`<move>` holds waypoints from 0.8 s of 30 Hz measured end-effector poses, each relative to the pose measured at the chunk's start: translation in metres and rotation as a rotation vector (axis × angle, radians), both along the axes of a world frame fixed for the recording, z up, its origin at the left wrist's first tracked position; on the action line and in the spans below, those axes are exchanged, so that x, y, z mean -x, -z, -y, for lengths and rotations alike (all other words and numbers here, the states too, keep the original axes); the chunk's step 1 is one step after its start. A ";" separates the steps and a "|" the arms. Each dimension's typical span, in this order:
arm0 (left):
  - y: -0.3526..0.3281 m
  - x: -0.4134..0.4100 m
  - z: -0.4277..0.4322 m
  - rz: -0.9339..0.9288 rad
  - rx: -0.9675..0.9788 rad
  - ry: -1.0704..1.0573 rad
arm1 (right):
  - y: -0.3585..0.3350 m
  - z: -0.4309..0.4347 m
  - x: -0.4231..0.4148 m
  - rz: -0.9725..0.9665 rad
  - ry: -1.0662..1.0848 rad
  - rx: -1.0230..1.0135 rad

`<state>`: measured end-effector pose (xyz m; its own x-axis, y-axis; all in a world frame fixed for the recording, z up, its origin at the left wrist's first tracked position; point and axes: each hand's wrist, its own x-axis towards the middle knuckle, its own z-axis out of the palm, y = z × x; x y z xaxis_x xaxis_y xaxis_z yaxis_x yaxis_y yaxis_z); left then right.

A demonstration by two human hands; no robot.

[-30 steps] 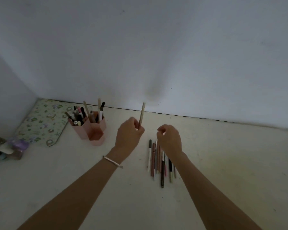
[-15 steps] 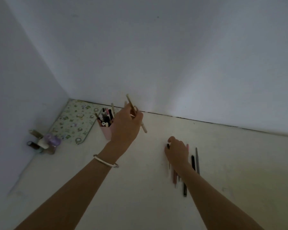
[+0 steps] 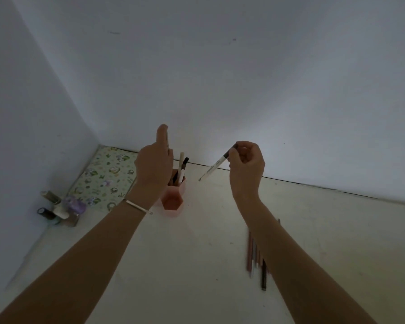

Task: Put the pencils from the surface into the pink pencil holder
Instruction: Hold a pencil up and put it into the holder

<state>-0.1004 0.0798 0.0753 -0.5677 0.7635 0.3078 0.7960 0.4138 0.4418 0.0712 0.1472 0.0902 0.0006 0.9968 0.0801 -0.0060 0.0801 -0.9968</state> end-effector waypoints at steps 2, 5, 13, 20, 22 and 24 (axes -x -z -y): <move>0.006 0.002 0.001 -0.103 0.089 -0.010 | 0.003 0.003 0.005 0.011 -0.004 -0.024; 0.014 0.004 0.003 -0.134 0.147 -0.071 | 0.013 0.011 0.015 0.062 -0.042 -0.047; -0.007 0.021 0.021 0.009 -0.091 -0.066 | 0.045 0.033 0.046 0.393 -0.260 -0.273; -0.021 -0.018 0.027 -0.011 -0.272 0.035 | 0.059 0.035 0.033 0.733 -0.381 -0.509; -0.017 -0.049 0.020 0.018 -0.303 0.105 | 0.050 0.024 0.012 0.648 -0.231 -0.455; -0.004 -0.086 0.011 0.144 -0.231 0.175 | 0.041 0.009 -0.017 0.586 -0.114 -0.364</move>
<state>-0.0144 0.0689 0.0797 -0.4842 0.7729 0.4102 0.7688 0.1520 0.6212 0.0877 0.1385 0.0489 -0.2475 0.8977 0.3644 0.4961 0.4405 -0.7482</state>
